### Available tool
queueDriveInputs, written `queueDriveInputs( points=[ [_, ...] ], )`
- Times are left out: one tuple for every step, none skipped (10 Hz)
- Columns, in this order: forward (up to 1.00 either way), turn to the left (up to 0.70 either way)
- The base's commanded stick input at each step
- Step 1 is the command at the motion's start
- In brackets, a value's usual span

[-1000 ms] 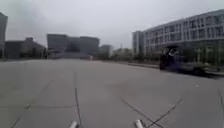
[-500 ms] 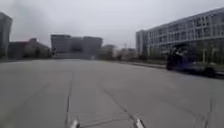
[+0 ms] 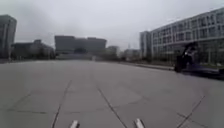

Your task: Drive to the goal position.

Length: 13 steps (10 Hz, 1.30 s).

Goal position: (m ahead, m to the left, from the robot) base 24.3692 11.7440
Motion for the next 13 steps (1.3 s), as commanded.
queueDriveInputs(
  points=[
    [1.00,0.00],
    [1.00,0.00],
    [1.00,0.00],
    [1.00,0.00],
    [1.00,0.00],
    [0.98,0.00],
    [0.99,0.00],
    [1.00,0.00],
    [1.00,0.00],
    [1.00,0.00],
    [1.00,0.00],
    [1.00,0.00],
    [1.00,0.00]
  ],
)
